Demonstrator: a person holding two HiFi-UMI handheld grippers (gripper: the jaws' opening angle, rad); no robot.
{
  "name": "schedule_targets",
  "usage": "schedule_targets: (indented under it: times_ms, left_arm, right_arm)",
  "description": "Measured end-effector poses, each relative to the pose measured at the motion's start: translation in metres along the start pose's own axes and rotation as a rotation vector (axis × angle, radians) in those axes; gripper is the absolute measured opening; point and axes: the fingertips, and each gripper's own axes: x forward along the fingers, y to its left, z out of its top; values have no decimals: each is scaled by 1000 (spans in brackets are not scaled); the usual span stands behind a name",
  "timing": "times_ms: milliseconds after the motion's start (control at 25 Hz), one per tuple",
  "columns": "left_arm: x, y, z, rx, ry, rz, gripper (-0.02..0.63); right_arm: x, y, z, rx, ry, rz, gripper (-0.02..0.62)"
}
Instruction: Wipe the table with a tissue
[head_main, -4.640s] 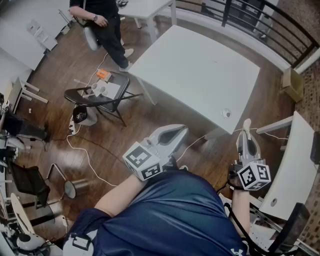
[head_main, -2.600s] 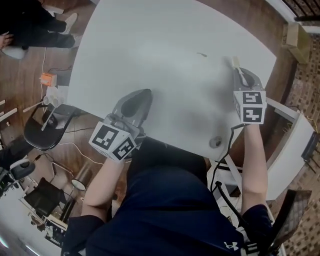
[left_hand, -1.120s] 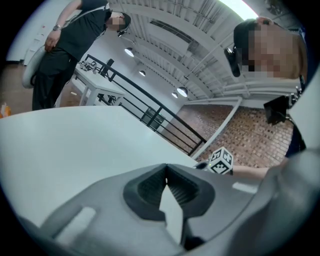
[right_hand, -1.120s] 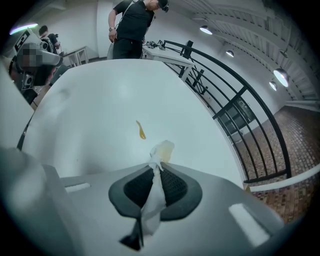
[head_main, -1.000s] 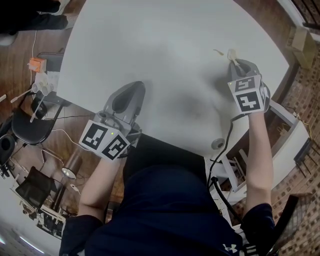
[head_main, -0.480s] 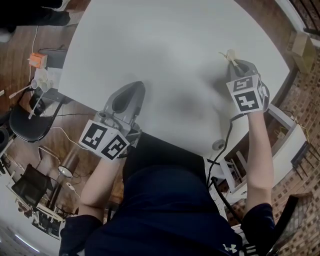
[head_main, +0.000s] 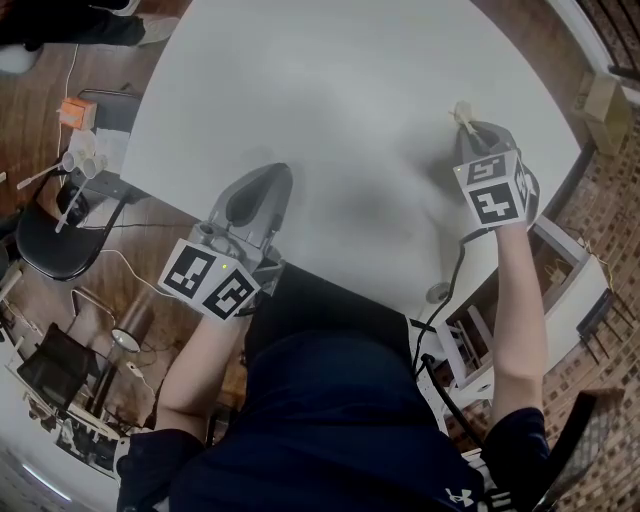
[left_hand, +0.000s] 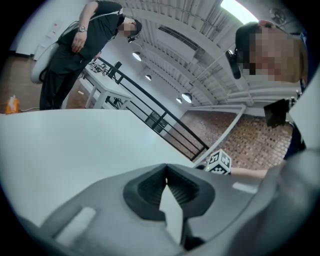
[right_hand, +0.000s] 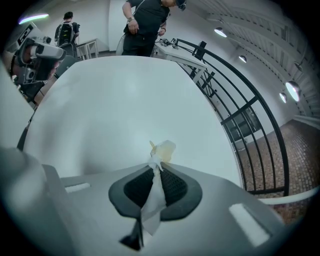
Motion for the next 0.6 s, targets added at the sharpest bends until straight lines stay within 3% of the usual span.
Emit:
schedule_targets:
  times_ms: [600]
  left_arm:
    - [-10,13,6,-16,-15,14,4]
  right_arm:
    - [4,13,25,-41,-14,16,18]
